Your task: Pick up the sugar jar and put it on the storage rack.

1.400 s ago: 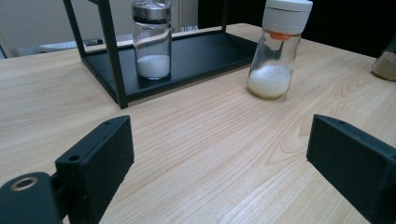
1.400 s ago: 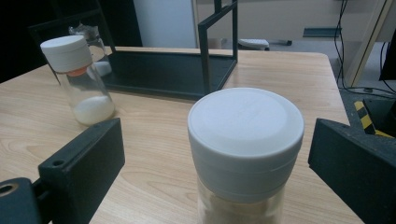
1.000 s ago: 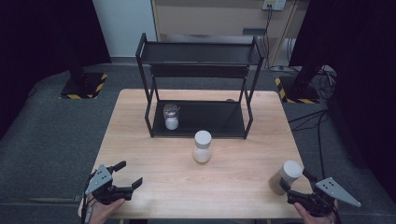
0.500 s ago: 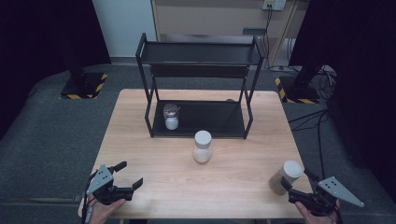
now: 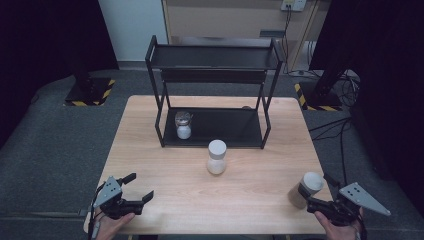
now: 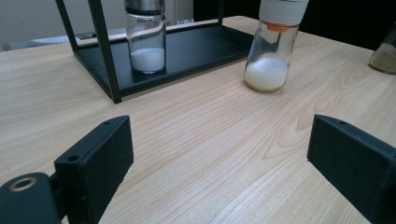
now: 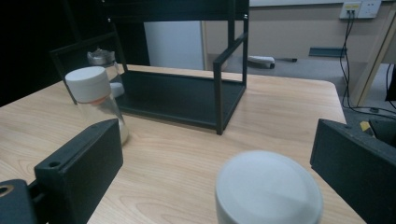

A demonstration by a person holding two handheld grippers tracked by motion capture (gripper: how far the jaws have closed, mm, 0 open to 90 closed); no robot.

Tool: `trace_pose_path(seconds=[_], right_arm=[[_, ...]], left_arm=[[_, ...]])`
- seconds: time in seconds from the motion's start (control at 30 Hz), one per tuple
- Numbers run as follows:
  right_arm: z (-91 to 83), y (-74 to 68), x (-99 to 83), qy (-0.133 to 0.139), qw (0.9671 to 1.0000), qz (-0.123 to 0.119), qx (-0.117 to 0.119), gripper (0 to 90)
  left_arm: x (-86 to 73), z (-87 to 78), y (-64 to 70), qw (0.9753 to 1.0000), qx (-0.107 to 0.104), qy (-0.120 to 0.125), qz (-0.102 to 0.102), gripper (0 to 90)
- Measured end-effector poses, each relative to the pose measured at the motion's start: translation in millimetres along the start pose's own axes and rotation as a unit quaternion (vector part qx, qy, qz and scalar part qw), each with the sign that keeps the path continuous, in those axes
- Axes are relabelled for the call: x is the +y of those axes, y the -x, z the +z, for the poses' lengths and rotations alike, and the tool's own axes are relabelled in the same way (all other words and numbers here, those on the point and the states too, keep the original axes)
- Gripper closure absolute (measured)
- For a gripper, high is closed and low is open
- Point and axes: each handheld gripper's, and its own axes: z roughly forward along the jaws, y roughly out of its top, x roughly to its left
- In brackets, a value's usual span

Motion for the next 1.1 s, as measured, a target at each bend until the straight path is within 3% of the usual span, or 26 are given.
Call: trace_pose_path(seconds=[0.43, 0.7, 1.1], right_arm=[[32.9, -5.5, 28.0, -0.001, 0.9984, -0.012, 0.056, 3.3], [61.5, -12.4, 42.4, -0.005, 0.9954, -0.017, 0.095, 3.4], [100.5, -25.4, 54.4, -0.020, 0.9910, -0.028, 0.130, 3.4]], left_arm=[[-0.4, 1.1, -0.6, 1.0000, -0.003, 0.000, 0.000, 6.3], [0.5, 2.2, -0.2, 1.0000, -0.005, -0.004, 0.003, 6.3], [1.0, 2.6, 0.5, 1.0000, -0.005, -0.006, 0.006, 6.3]])
